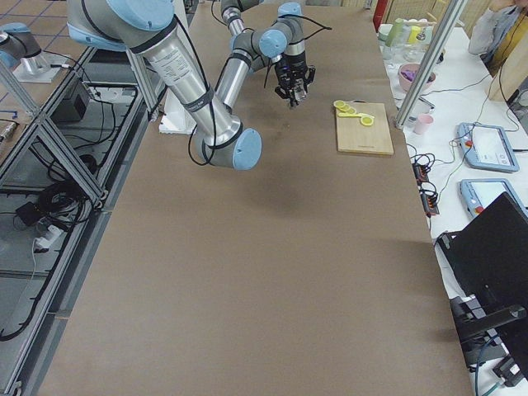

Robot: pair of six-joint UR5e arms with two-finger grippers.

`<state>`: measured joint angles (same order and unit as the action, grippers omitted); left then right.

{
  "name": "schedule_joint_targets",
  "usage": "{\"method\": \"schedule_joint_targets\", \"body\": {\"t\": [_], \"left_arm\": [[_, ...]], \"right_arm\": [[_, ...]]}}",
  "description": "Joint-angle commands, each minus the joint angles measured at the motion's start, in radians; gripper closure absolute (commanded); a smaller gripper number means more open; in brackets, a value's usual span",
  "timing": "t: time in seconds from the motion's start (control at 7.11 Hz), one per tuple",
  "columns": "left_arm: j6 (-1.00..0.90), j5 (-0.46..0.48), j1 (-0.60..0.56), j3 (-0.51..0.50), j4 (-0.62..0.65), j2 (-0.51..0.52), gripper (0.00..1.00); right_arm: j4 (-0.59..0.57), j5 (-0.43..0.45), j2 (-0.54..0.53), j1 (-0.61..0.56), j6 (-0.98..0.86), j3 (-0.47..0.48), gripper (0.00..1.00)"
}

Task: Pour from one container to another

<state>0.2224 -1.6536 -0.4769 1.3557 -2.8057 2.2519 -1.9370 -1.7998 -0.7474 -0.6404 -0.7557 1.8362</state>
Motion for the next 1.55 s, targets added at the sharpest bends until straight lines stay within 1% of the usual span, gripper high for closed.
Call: {"method": "schedule_joint_targets", "body": {"t": [0.0, 0.56, 1.41], "left_arm": [[0.000, 0.000, 0.000, 0.000, 0.000, 0.000, 1.00], [0.000, 0.000, 0.000, 0.002, 0.000, 0.000, 1.00], [0.000, 0.002, 0.000, 0.002, 0.000, 0.000, 1.00]], "right_arm": [[-0.014, 0.014, 0.011, 0.007, -0.001, 0.000, 1.00], [-0.042, 0.031, 0.026, 0.018, -0.001, 0.000, 1.00], [-0.046, 0.053, 0.028, 0.031, -0.002, 0.000, 1.00]]}}
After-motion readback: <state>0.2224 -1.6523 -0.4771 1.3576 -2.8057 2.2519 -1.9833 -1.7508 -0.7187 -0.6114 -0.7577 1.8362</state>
